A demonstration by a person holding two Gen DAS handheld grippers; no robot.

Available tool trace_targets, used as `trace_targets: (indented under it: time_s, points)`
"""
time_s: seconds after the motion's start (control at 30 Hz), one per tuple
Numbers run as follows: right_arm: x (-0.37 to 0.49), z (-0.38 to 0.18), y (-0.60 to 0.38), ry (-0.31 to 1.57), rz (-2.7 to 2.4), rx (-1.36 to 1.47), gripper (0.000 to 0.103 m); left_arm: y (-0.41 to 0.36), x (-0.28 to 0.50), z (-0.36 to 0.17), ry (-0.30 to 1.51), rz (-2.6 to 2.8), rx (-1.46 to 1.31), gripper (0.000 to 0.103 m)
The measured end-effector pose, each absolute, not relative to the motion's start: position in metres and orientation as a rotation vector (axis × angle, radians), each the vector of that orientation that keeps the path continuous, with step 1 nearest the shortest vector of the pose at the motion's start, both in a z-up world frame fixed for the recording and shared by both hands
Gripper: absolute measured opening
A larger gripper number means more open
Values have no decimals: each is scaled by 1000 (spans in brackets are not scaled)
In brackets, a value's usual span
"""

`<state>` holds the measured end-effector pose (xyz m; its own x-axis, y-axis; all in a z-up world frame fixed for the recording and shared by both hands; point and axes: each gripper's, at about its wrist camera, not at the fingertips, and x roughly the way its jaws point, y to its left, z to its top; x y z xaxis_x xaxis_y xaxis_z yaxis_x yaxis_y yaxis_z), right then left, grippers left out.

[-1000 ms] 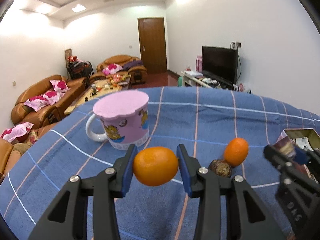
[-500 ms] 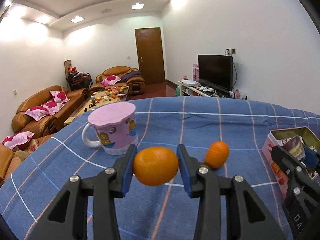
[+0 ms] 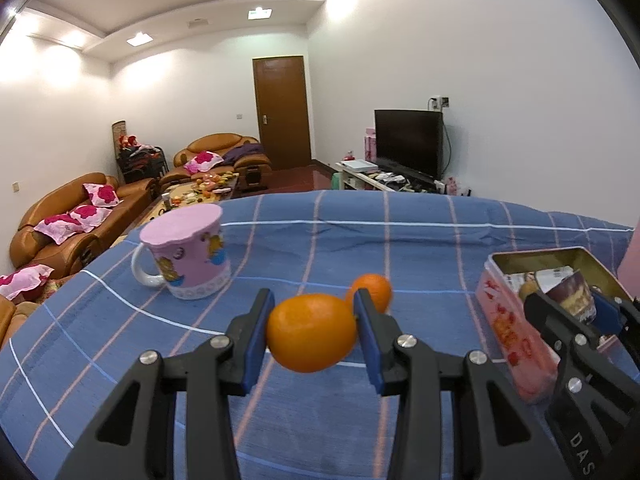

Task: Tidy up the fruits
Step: 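Carry the orange and striped cake into the tin box and open both tools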

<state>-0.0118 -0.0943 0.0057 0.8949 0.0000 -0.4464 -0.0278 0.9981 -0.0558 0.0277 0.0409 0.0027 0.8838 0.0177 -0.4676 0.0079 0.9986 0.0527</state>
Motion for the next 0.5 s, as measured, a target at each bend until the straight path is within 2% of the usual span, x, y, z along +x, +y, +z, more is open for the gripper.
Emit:
trace_targets:
  time_s: [0.5]
  points:
    - [-21, 8, -149, 461, -52, -46, 36, -20, 13, 6, 476, -71, 79, 43]
